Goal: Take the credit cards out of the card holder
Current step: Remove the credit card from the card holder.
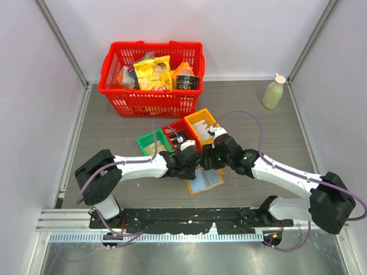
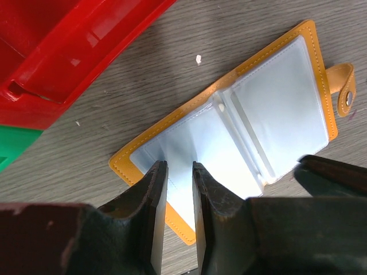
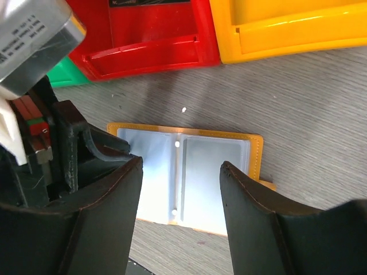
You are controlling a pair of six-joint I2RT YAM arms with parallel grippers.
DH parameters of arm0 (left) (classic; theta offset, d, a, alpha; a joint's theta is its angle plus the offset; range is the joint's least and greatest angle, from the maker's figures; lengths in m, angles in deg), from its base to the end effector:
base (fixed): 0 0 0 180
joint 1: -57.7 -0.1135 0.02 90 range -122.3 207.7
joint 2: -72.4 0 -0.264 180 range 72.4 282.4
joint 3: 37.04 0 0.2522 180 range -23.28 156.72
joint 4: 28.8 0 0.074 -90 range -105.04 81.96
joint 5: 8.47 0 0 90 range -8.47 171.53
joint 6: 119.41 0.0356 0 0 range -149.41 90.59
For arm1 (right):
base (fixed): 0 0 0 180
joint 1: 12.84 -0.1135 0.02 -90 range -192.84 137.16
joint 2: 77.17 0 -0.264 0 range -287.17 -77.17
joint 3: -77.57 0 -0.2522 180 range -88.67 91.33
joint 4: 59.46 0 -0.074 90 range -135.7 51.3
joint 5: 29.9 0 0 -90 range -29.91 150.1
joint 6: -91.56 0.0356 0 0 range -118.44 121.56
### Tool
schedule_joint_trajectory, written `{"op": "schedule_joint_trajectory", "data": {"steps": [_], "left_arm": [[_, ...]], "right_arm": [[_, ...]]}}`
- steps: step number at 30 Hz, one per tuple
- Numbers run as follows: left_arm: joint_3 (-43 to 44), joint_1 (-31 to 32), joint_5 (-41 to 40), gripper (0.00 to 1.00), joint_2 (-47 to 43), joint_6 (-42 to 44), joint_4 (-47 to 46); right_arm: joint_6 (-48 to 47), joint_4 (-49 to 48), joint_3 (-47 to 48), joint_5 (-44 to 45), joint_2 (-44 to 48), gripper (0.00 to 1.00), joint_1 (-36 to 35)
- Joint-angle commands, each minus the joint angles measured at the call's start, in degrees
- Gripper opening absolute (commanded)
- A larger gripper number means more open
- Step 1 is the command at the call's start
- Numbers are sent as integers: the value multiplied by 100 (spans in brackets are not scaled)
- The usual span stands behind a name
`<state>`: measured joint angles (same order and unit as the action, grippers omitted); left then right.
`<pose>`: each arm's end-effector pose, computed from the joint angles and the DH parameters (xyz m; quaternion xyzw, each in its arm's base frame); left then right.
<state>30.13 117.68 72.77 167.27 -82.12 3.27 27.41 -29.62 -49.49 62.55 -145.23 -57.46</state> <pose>0.1651 -0.2749 0.1650 0.0412 0.9619 -0.1756 0.2055 0.1736 0.1692 0.2152 -0.1425 0.9125 0.2048 0.3242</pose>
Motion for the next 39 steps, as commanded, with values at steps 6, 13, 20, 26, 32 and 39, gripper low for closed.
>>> {"op": "schedule_joint_trajectory", "data": {"steps": [6, 13, 20, 26, 32, 39], "left_arm": [[-190, 13, -153, 27, -144, -143, 147], [-217, 22, -294, 25, -311, -143, 323], [-190, 22, -171, 20, -162, -143, 270], [-217, 22, -83, 15, -109, -170, 200], [-225, 22, -39, 13, -91, -187, 173], [-252, 13, -30, 11, -100, -214, 156]], "right_arm": [[193, 9, 73, 175, -674, 61, 24], [228, -17, -226, 264, -762, 62, 155], [149, -104, -279, -52, -955, 63, 182], [35, -227, -297, -500, -921, 57, 182], [43, -193, -209, -746, -754, 43, 191], [87, -140, -95, -1185, -447, 28, 182]]}}
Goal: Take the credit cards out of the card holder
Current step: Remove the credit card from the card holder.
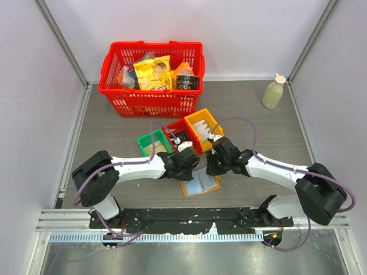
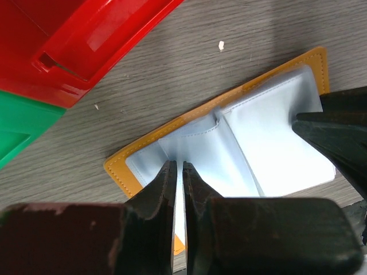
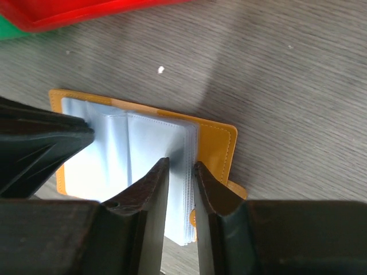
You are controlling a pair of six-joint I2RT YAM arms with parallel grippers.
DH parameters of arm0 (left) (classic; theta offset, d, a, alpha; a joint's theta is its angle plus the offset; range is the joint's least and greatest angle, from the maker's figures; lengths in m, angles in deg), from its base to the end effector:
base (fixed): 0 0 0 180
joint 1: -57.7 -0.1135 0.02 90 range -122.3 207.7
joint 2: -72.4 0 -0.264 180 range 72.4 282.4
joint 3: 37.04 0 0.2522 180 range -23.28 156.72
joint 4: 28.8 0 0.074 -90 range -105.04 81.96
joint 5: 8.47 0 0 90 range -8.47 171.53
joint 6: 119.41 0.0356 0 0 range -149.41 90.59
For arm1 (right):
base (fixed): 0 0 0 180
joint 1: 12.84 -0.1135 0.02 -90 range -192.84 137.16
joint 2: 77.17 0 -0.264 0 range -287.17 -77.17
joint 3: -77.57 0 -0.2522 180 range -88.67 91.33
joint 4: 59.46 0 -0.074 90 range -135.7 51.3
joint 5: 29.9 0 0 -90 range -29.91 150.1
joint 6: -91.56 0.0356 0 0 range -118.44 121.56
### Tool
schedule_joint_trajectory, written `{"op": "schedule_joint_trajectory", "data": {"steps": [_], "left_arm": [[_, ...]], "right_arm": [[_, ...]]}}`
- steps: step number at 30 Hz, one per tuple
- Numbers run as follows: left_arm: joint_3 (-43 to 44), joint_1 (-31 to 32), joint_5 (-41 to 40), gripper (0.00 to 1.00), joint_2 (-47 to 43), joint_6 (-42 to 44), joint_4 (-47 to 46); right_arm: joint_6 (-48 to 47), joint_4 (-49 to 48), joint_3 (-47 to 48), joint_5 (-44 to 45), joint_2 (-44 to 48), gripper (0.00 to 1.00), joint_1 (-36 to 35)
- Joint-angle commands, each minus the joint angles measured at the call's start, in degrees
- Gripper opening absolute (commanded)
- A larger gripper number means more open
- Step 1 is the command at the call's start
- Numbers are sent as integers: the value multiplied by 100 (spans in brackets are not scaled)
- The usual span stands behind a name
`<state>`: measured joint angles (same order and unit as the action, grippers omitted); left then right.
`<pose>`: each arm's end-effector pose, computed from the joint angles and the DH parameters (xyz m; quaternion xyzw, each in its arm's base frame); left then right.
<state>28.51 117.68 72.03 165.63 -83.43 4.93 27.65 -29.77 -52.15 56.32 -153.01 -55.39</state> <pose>0.1604 -0.2658 0.1641 0.0298 0.9655 -0.1627 0.2013 0.1792 0.1677 0.1707 -0.1463 0.9426 0.1943 0.2288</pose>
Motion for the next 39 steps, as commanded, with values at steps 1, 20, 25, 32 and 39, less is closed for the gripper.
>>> {"op": "schedule_joint_trajectory", "data": {"steps": [1, 20, 25, 32, 39], "left_arm": [[-108, 22, 44, 11, 38, -91, -10], [-635, 22, -518, 15, -1017, -460, -54], [-661, 13, -571, 15, -1131, -478, -63], [-618, 22, -527, 16, -1105, -478, -72], [-565, 22, -509, 14, -860, -434, 121]], "right_arm": [[72, -125, 198, -633, 402, 27, -26], [186, -336, 321, -1838, 192, 32, -79], [-129, 164, 400, -1109, 200, 43, -79], [-156, 323, 506, -1056, 315, 62, -183], [-165, 631, 796, -371, 359, 64, -395]]}}
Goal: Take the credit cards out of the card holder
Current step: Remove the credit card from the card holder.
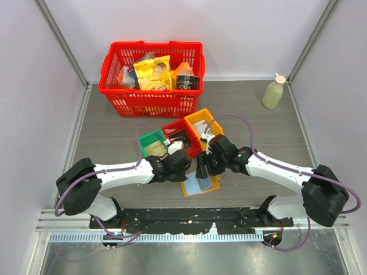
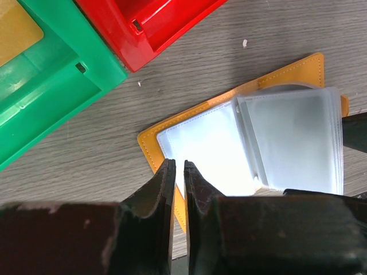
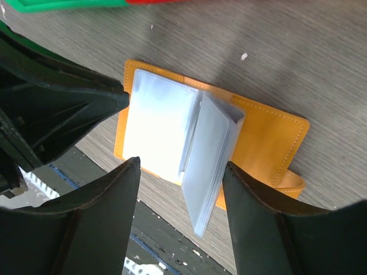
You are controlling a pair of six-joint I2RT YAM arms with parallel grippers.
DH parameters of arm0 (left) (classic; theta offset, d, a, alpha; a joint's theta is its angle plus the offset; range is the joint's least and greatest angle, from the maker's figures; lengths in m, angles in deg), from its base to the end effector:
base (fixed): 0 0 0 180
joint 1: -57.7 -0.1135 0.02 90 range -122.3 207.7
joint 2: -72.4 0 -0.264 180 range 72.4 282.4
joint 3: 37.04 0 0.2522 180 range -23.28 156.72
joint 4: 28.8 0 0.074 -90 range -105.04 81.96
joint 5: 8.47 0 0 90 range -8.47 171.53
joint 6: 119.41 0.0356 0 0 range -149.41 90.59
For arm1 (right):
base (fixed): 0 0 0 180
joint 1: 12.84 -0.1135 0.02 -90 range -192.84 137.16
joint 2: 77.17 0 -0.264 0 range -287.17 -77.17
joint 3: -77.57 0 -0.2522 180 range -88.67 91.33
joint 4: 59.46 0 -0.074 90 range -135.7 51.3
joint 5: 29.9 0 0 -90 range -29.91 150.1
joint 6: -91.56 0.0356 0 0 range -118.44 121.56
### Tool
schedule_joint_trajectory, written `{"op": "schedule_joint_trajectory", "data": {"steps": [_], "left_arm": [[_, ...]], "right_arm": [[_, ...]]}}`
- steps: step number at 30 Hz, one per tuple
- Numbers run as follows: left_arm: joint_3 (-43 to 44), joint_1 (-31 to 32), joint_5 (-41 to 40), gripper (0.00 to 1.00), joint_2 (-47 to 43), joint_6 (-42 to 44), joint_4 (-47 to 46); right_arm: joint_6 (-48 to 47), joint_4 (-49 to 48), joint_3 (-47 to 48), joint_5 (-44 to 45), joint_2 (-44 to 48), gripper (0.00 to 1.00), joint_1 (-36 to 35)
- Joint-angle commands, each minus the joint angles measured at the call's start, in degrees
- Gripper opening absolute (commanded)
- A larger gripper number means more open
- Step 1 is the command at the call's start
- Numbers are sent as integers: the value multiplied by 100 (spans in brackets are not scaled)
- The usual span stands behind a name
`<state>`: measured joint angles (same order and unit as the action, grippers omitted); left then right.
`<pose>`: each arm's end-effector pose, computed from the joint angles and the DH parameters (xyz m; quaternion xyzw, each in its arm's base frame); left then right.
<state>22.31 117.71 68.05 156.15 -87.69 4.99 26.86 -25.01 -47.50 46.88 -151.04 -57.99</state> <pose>0.1462 -0.2368 0.1794 -0.0177 0.9554 -0.1757 0.2365 0.1705 0.1830 0.1980 -0.1982 0.9227 0.2692 0.1918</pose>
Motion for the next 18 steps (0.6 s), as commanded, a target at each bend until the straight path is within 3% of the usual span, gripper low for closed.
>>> {"op": "schedule_joint_trajectory", "data": {"steps": [1, 5, 18], "left_arm": [[56, 20, -120, 13, 133, 10, 158], [12, 20, -33, 12, 274, 1, 159], [30, 20, 152, 9, 476, 36, 133]], "right_arm": [[-69, 198, 339, 887, 153, 64, -144], [28, 287, 287, 1602, 57, 66, -170], [54, -223, 93, 1488, -629, 66, -170]]}}
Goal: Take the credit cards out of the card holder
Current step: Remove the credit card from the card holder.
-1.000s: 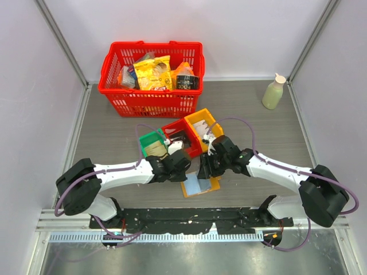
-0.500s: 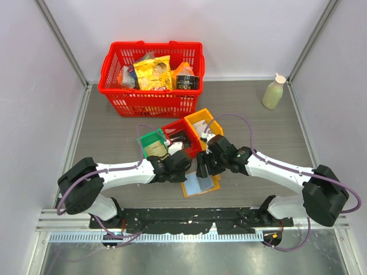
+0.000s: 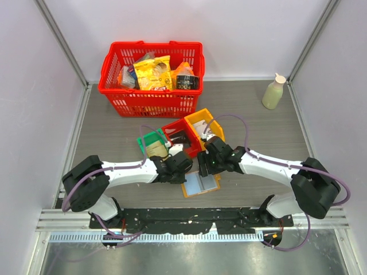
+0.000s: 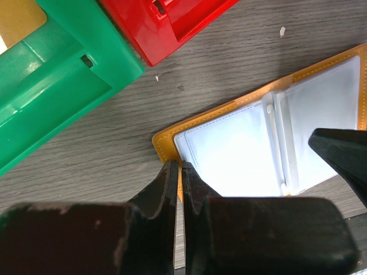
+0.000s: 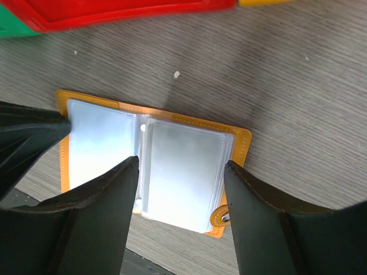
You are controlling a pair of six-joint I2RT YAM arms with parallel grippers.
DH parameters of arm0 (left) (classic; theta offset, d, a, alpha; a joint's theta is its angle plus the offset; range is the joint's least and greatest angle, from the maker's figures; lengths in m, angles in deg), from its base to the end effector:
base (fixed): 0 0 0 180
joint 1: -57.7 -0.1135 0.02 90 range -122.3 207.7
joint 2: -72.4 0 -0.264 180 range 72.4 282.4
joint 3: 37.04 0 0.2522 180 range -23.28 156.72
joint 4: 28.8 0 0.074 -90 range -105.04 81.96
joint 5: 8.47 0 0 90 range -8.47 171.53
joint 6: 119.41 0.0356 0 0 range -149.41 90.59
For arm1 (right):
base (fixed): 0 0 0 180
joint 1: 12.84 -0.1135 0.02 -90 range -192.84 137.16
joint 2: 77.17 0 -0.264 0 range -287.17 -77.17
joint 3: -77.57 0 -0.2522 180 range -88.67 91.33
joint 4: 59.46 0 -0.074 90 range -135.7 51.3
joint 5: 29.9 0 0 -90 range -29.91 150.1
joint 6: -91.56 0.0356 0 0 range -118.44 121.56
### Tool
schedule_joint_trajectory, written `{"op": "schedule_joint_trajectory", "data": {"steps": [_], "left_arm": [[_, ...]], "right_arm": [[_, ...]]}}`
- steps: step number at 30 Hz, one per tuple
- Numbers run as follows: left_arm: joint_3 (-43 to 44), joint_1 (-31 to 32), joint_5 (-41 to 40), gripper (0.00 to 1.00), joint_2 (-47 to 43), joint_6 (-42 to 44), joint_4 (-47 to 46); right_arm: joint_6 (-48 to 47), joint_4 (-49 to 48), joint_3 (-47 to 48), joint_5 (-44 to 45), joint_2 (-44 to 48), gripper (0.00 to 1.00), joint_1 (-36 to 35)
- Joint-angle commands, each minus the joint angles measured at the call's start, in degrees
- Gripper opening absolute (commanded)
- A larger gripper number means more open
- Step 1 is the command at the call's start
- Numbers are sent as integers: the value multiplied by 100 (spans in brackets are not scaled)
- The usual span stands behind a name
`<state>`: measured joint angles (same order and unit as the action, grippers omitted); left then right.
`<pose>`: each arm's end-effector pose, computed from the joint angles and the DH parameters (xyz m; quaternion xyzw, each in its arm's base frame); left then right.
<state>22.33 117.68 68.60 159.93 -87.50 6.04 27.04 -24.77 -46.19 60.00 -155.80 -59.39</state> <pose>0.1471 -0.2387 0.1614 -0.0103 0.9665 -0.1426 0.2132 0.1792 0.1893 0.1843 -0.1756 0.9428 0.1673 0.2287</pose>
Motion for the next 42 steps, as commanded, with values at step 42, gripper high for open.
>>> {"op": "schedule_joint_trajectory", "data": {"steps": [42], "left_arm": [[-544, 13, -711, 7, -1316, -467, 177]], "right_arm": [[283, -854, 6, -1371, 67, 41, -391]]}}
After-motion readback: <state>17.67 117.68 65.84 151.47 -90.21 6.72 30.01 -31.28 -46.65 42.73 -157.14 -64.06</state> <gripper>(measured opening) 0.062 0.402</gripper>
